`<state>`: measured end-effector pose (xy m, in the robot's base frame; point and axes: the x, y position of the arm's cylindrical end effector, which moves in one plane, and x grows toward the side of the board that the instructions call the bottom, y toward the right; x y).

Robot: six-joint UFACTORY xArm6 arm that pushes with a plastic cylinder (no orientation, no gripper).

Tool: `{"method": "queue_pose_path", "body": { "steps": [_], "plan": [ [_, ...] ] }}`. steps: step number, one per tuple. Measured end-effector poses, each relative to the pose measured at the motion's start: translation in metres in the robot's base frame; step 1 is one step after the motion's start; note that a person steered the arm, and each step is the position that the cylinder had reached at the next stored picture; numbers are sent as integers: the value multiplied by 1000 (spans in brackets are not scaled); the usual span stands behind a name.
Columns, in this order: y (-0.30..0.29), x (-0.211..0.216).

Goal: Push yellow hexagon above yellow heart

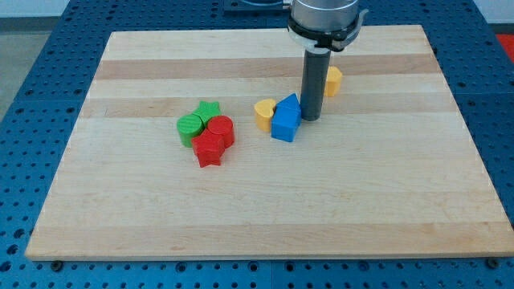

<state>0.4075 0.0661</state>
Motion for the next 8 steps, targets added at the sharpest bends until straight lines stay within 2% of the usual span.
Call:
{"method": "queue_pose_path", "body": {
  "steps": [2,3,6,8],
  "plan": [
    [64,-67],
    [78,-92],
    [-24,-99],
    [-60,-57]
  ]
}}
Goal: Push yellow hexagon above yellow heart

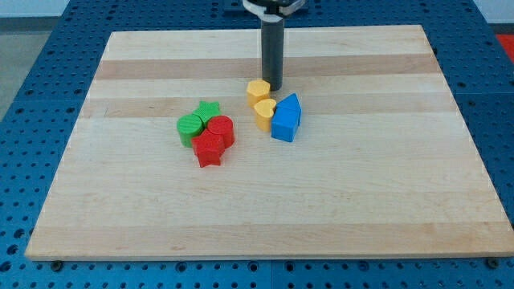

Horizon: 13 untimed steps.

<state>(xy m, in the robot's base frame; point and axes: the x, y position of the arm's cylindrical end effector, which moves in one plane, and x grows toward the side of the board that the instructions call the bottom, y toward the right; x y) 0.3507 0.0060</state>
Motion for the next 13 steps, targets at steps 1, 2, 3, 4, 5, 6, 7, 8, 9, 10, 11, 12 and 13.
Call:
{"method": "queue_pose_path", "body": {
  "steps": [1,2,3,4,5,6,7,8,9,10,11,12,13],
  "plan": [
    [-3,4],
    [-30,-2],
    [-69,-2],
    [-100,2],
    [-118,7],
    [-117,27],
    [-112,32],
    [-94,32],
    [-75,32],
    [-56,32],
    [-43,32],
    [-56,32],
    [-122,32]
  ]
}}
